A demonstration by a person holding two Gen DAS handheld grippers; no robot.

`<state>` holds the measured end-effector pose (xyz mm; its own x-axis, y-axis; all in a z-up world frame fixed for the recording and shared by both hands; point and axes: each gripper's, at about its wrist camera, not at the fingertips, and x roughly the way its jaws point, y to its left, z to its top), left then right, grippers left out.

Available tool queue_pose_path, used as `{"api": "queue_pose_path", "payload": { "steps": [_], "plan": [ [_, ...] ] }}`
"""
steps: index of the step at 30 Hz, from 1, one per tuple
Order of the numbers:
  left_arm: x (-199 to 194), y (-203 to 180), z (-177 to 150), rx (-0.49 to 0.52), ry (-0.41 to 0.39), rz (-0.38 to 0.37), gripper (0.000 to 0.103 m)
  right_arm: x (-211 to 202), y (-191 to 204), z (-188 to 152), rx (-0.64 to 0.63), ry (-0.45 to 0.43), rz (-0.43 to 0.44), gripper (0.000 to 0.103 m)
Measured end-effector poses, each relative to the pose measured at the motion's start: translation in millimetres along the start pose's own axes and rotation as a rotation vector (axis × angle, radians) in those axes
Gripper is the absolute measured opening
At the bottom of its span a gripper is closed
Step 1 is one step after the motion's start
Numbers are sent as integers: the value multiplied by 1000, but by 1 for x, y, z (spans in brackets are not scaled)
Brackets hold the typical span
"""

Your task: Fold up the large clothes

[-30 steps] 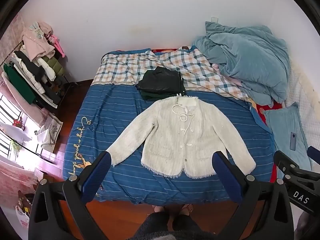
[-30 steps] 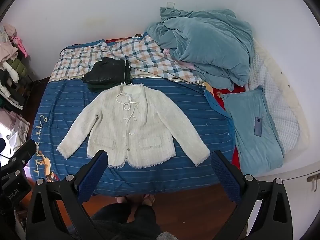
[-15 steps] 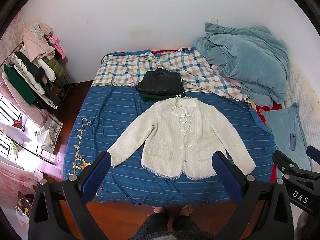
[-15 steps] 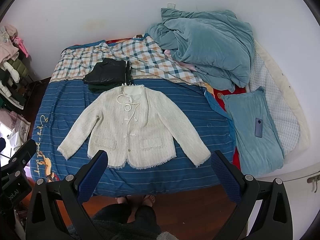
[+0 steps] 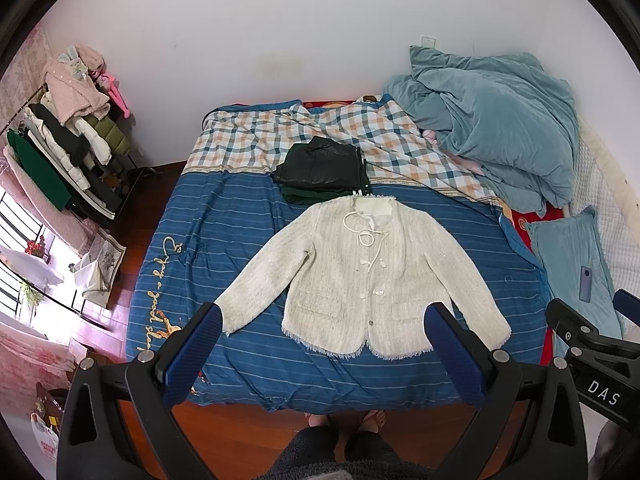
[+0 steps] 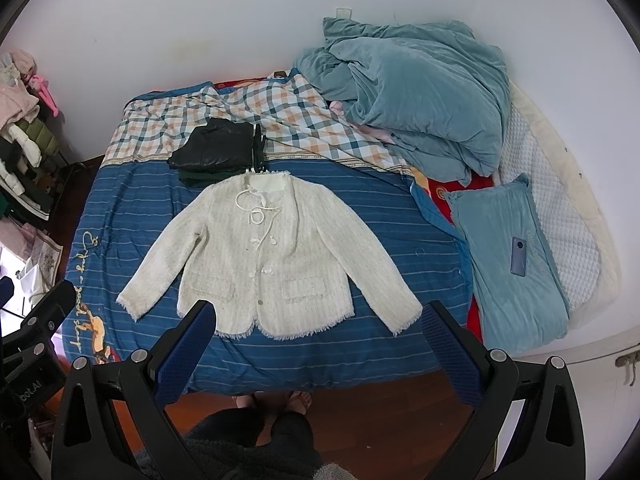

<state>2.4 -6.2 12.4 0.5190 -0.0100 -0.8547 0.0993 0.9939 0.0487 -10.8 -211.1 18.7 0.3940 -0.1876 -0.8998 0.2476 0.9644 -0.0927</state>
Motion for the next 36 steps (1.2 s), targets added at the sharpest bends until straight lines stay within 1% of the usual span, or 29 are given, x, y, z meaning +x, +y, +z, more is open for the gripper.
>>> {"api": "queue_pose_path", "payload": {
  "steps": [36],
  "plan": [
    [-2, -2, 2, 0, 1, -1, 103, -2, 5, 3, -1, 2, 4, 103]
  ]
}}
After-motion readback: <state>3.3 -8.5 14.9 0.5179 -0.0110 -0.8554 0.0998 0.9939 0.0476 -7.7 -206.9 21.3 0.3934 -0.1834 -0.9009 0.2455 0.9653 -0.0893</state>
